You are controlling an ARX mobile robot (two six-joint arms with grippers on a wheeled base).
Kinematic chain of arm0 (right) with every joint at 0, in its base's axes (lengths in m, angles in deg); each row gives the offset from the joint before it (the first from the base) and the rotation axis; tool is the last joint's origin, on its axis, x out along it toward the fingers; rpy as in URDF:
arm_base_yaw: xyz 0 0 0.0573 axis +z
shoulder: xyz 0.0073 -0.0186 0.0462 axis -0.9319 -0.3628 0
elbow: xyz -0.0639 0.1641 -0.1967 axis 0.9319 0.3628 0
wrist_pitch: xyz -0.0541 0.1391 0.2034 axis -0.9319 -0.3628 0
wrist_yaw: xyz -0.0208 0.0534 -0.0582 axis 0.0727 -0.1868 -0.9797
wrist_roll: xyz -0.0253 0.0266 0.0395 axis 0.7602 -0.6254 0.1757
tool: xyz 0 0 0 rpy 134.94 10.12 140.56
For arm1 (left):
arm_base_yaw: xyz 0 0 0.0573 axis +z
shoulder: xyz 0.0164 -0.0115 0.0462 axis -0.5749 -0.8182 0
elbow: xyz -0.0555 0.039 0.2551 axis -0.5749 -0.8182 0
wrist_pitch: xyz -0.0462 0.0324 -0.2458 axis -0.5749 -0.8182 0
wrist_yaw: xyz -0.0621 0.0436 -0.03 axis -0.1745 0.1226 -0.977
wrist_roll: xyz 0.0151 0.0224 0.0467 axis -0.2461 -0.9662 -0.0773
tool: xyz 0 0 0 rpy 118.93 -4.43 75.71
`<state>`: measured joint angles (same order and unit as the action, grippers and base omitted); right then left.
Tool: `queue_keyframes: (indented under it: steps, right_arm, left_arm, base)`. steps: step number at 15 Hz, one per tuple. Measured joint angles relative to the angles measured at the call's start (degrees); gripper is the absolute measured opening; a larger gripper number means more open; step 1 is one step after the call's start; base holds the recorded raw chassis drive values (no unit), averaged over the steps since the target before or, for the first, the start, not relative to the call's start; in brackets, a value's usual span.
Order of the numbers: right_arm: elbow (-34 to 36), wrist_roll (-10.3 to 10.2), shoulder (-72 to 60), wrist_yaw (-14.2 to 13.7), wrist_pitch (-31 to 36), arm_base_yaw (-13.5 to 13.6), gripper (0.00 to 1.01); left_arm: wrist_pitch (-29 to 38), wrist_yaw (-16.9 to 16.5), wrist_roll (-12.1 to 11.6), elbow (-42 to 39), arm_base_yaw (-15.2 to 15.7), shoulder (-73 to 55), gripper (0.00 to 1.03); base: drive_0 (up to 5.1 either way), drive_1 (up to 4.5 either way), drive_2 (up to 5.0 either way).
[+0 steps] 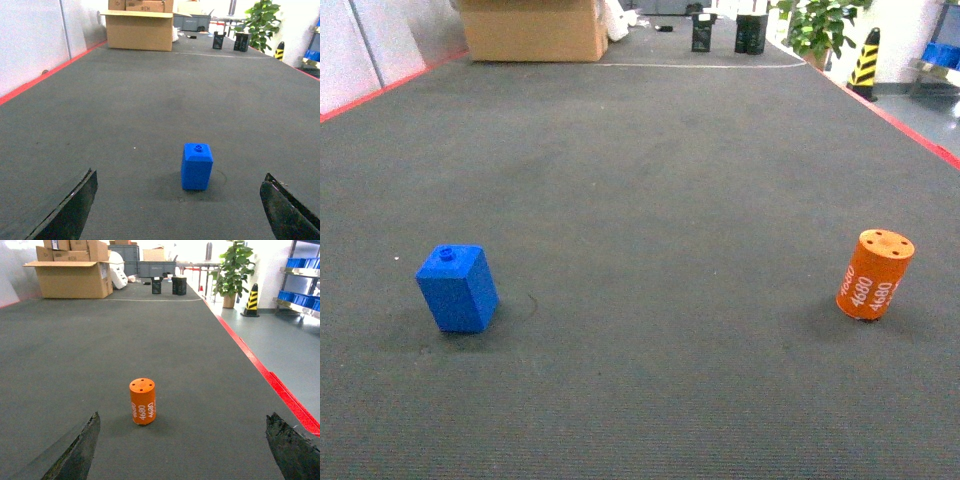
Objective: Sort blue parts and orange caps into right shelf containers
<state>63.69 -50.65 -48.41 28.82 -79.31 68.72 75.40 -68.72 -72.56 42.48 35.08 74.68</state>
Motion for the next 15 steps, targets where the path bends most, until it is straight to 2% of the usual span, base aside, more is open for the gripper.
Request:
queue_keyframes:
  steps: [15]
  right_arm:
    - [0.0, 0.0, 0.0, 0.0, 0.0, 0.0, 0.98]
  left_arm:
    - [0.0, 0.0, 0.0, 0.0, 0.0, 0.0, 0.98]
  base:
    - [0.0, 0.0, 0.0]
